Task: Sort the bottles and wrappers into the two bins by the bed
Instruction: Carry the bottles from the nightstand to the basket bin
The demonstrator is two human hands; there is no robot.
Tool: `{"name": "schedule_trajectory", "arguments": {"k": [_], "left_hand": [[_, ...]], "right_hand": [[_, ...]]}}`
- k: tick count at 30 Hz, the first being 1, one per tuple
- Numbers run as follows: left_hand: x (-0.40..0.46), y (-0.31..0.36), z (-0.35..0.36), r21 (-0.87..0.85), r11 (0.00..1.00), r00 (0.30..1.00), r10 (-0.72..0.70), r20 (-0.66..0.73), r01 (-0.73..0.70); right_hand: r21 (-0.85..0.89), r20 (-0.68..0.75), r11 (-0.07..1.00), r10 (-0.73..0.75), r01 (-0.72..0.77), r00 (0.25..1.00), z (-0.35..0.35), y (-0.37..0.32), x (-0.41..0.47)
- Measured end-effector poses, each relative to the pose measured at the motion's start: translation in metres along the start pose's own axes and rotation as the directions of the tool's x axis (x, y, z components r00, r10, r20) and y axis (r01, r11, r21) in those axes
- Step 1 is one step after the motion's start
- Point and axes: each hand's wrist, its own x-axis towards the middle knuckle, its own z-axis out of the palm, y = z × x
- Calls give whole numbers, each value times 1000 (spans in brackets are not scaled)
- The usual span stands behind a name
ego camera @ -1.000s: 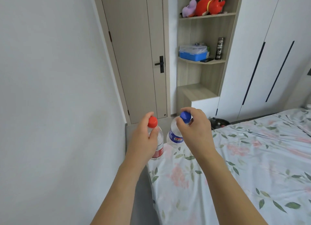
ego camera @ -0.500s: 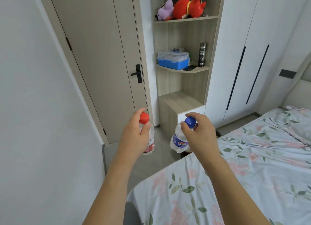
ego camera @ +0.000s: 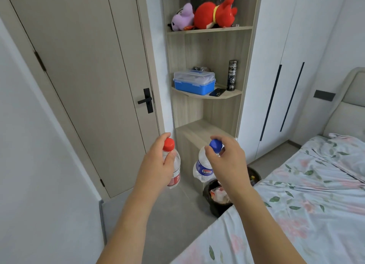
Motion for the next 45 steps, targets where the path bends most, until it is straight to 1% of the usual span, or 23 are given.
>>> {"name": "schedule_trajectory", "arguments": {"k": [4,8,11,13,17,20,23,25,29,35,39,42,45], "left_hand": [[78,-27,-16,-17,1000,1000,13,19,-13],[129,-43,-18,-27,999,998,29,52,-28],[146,-46,-13,-24,999,997,40,71,-38],[150,-45,-9,-8,999,996,45,78,-45],[155,-41,-8,41,997,993,67,95,-71],[166,-50,-10,27,997,994,76,78,-79],[181,-68,-11,37,995,991,91,102,-95],[200,-83,-15,15,994,988,104,113,-107],[256,-121,-21,-46,992,986,124,109,-119],[362,-178,-36,-80,989,958,138,251,-121],[437,-220,-58,-94,990,953,127,275,-105],[481,-240,-61,-137,985,956,137,260,-104],[505,-247,-45,-177,977,948,161,274,-115]], "right_hand": [[-28,-7,1000,6,-6,1000,62,-14,54],[-33,-50,999,33,-35,998,85,-14,89],[-39,-94,998,50,-54,994,85,-7,102],[-37,-98,998,44,-48,994,84,-4,105],[20,-140,999,45,-43,989,83,0,112],[27,-139,999,37,-34,990,96,4,117],[39,-143,998,50,-45,988,115,8,125],[47,-143,997,72,-66,987,134,9,135],[5,-158,997,81,-82,984,186,11,169],[-51,-215,987,137,-151,967,284,10,242],[-45,-230,987,139,-154,963,343,-4,295],[-68,-247,983,151,-172,957,367,-3,320],[-115,-284,969,181,-221,942,371,10,333]]}}
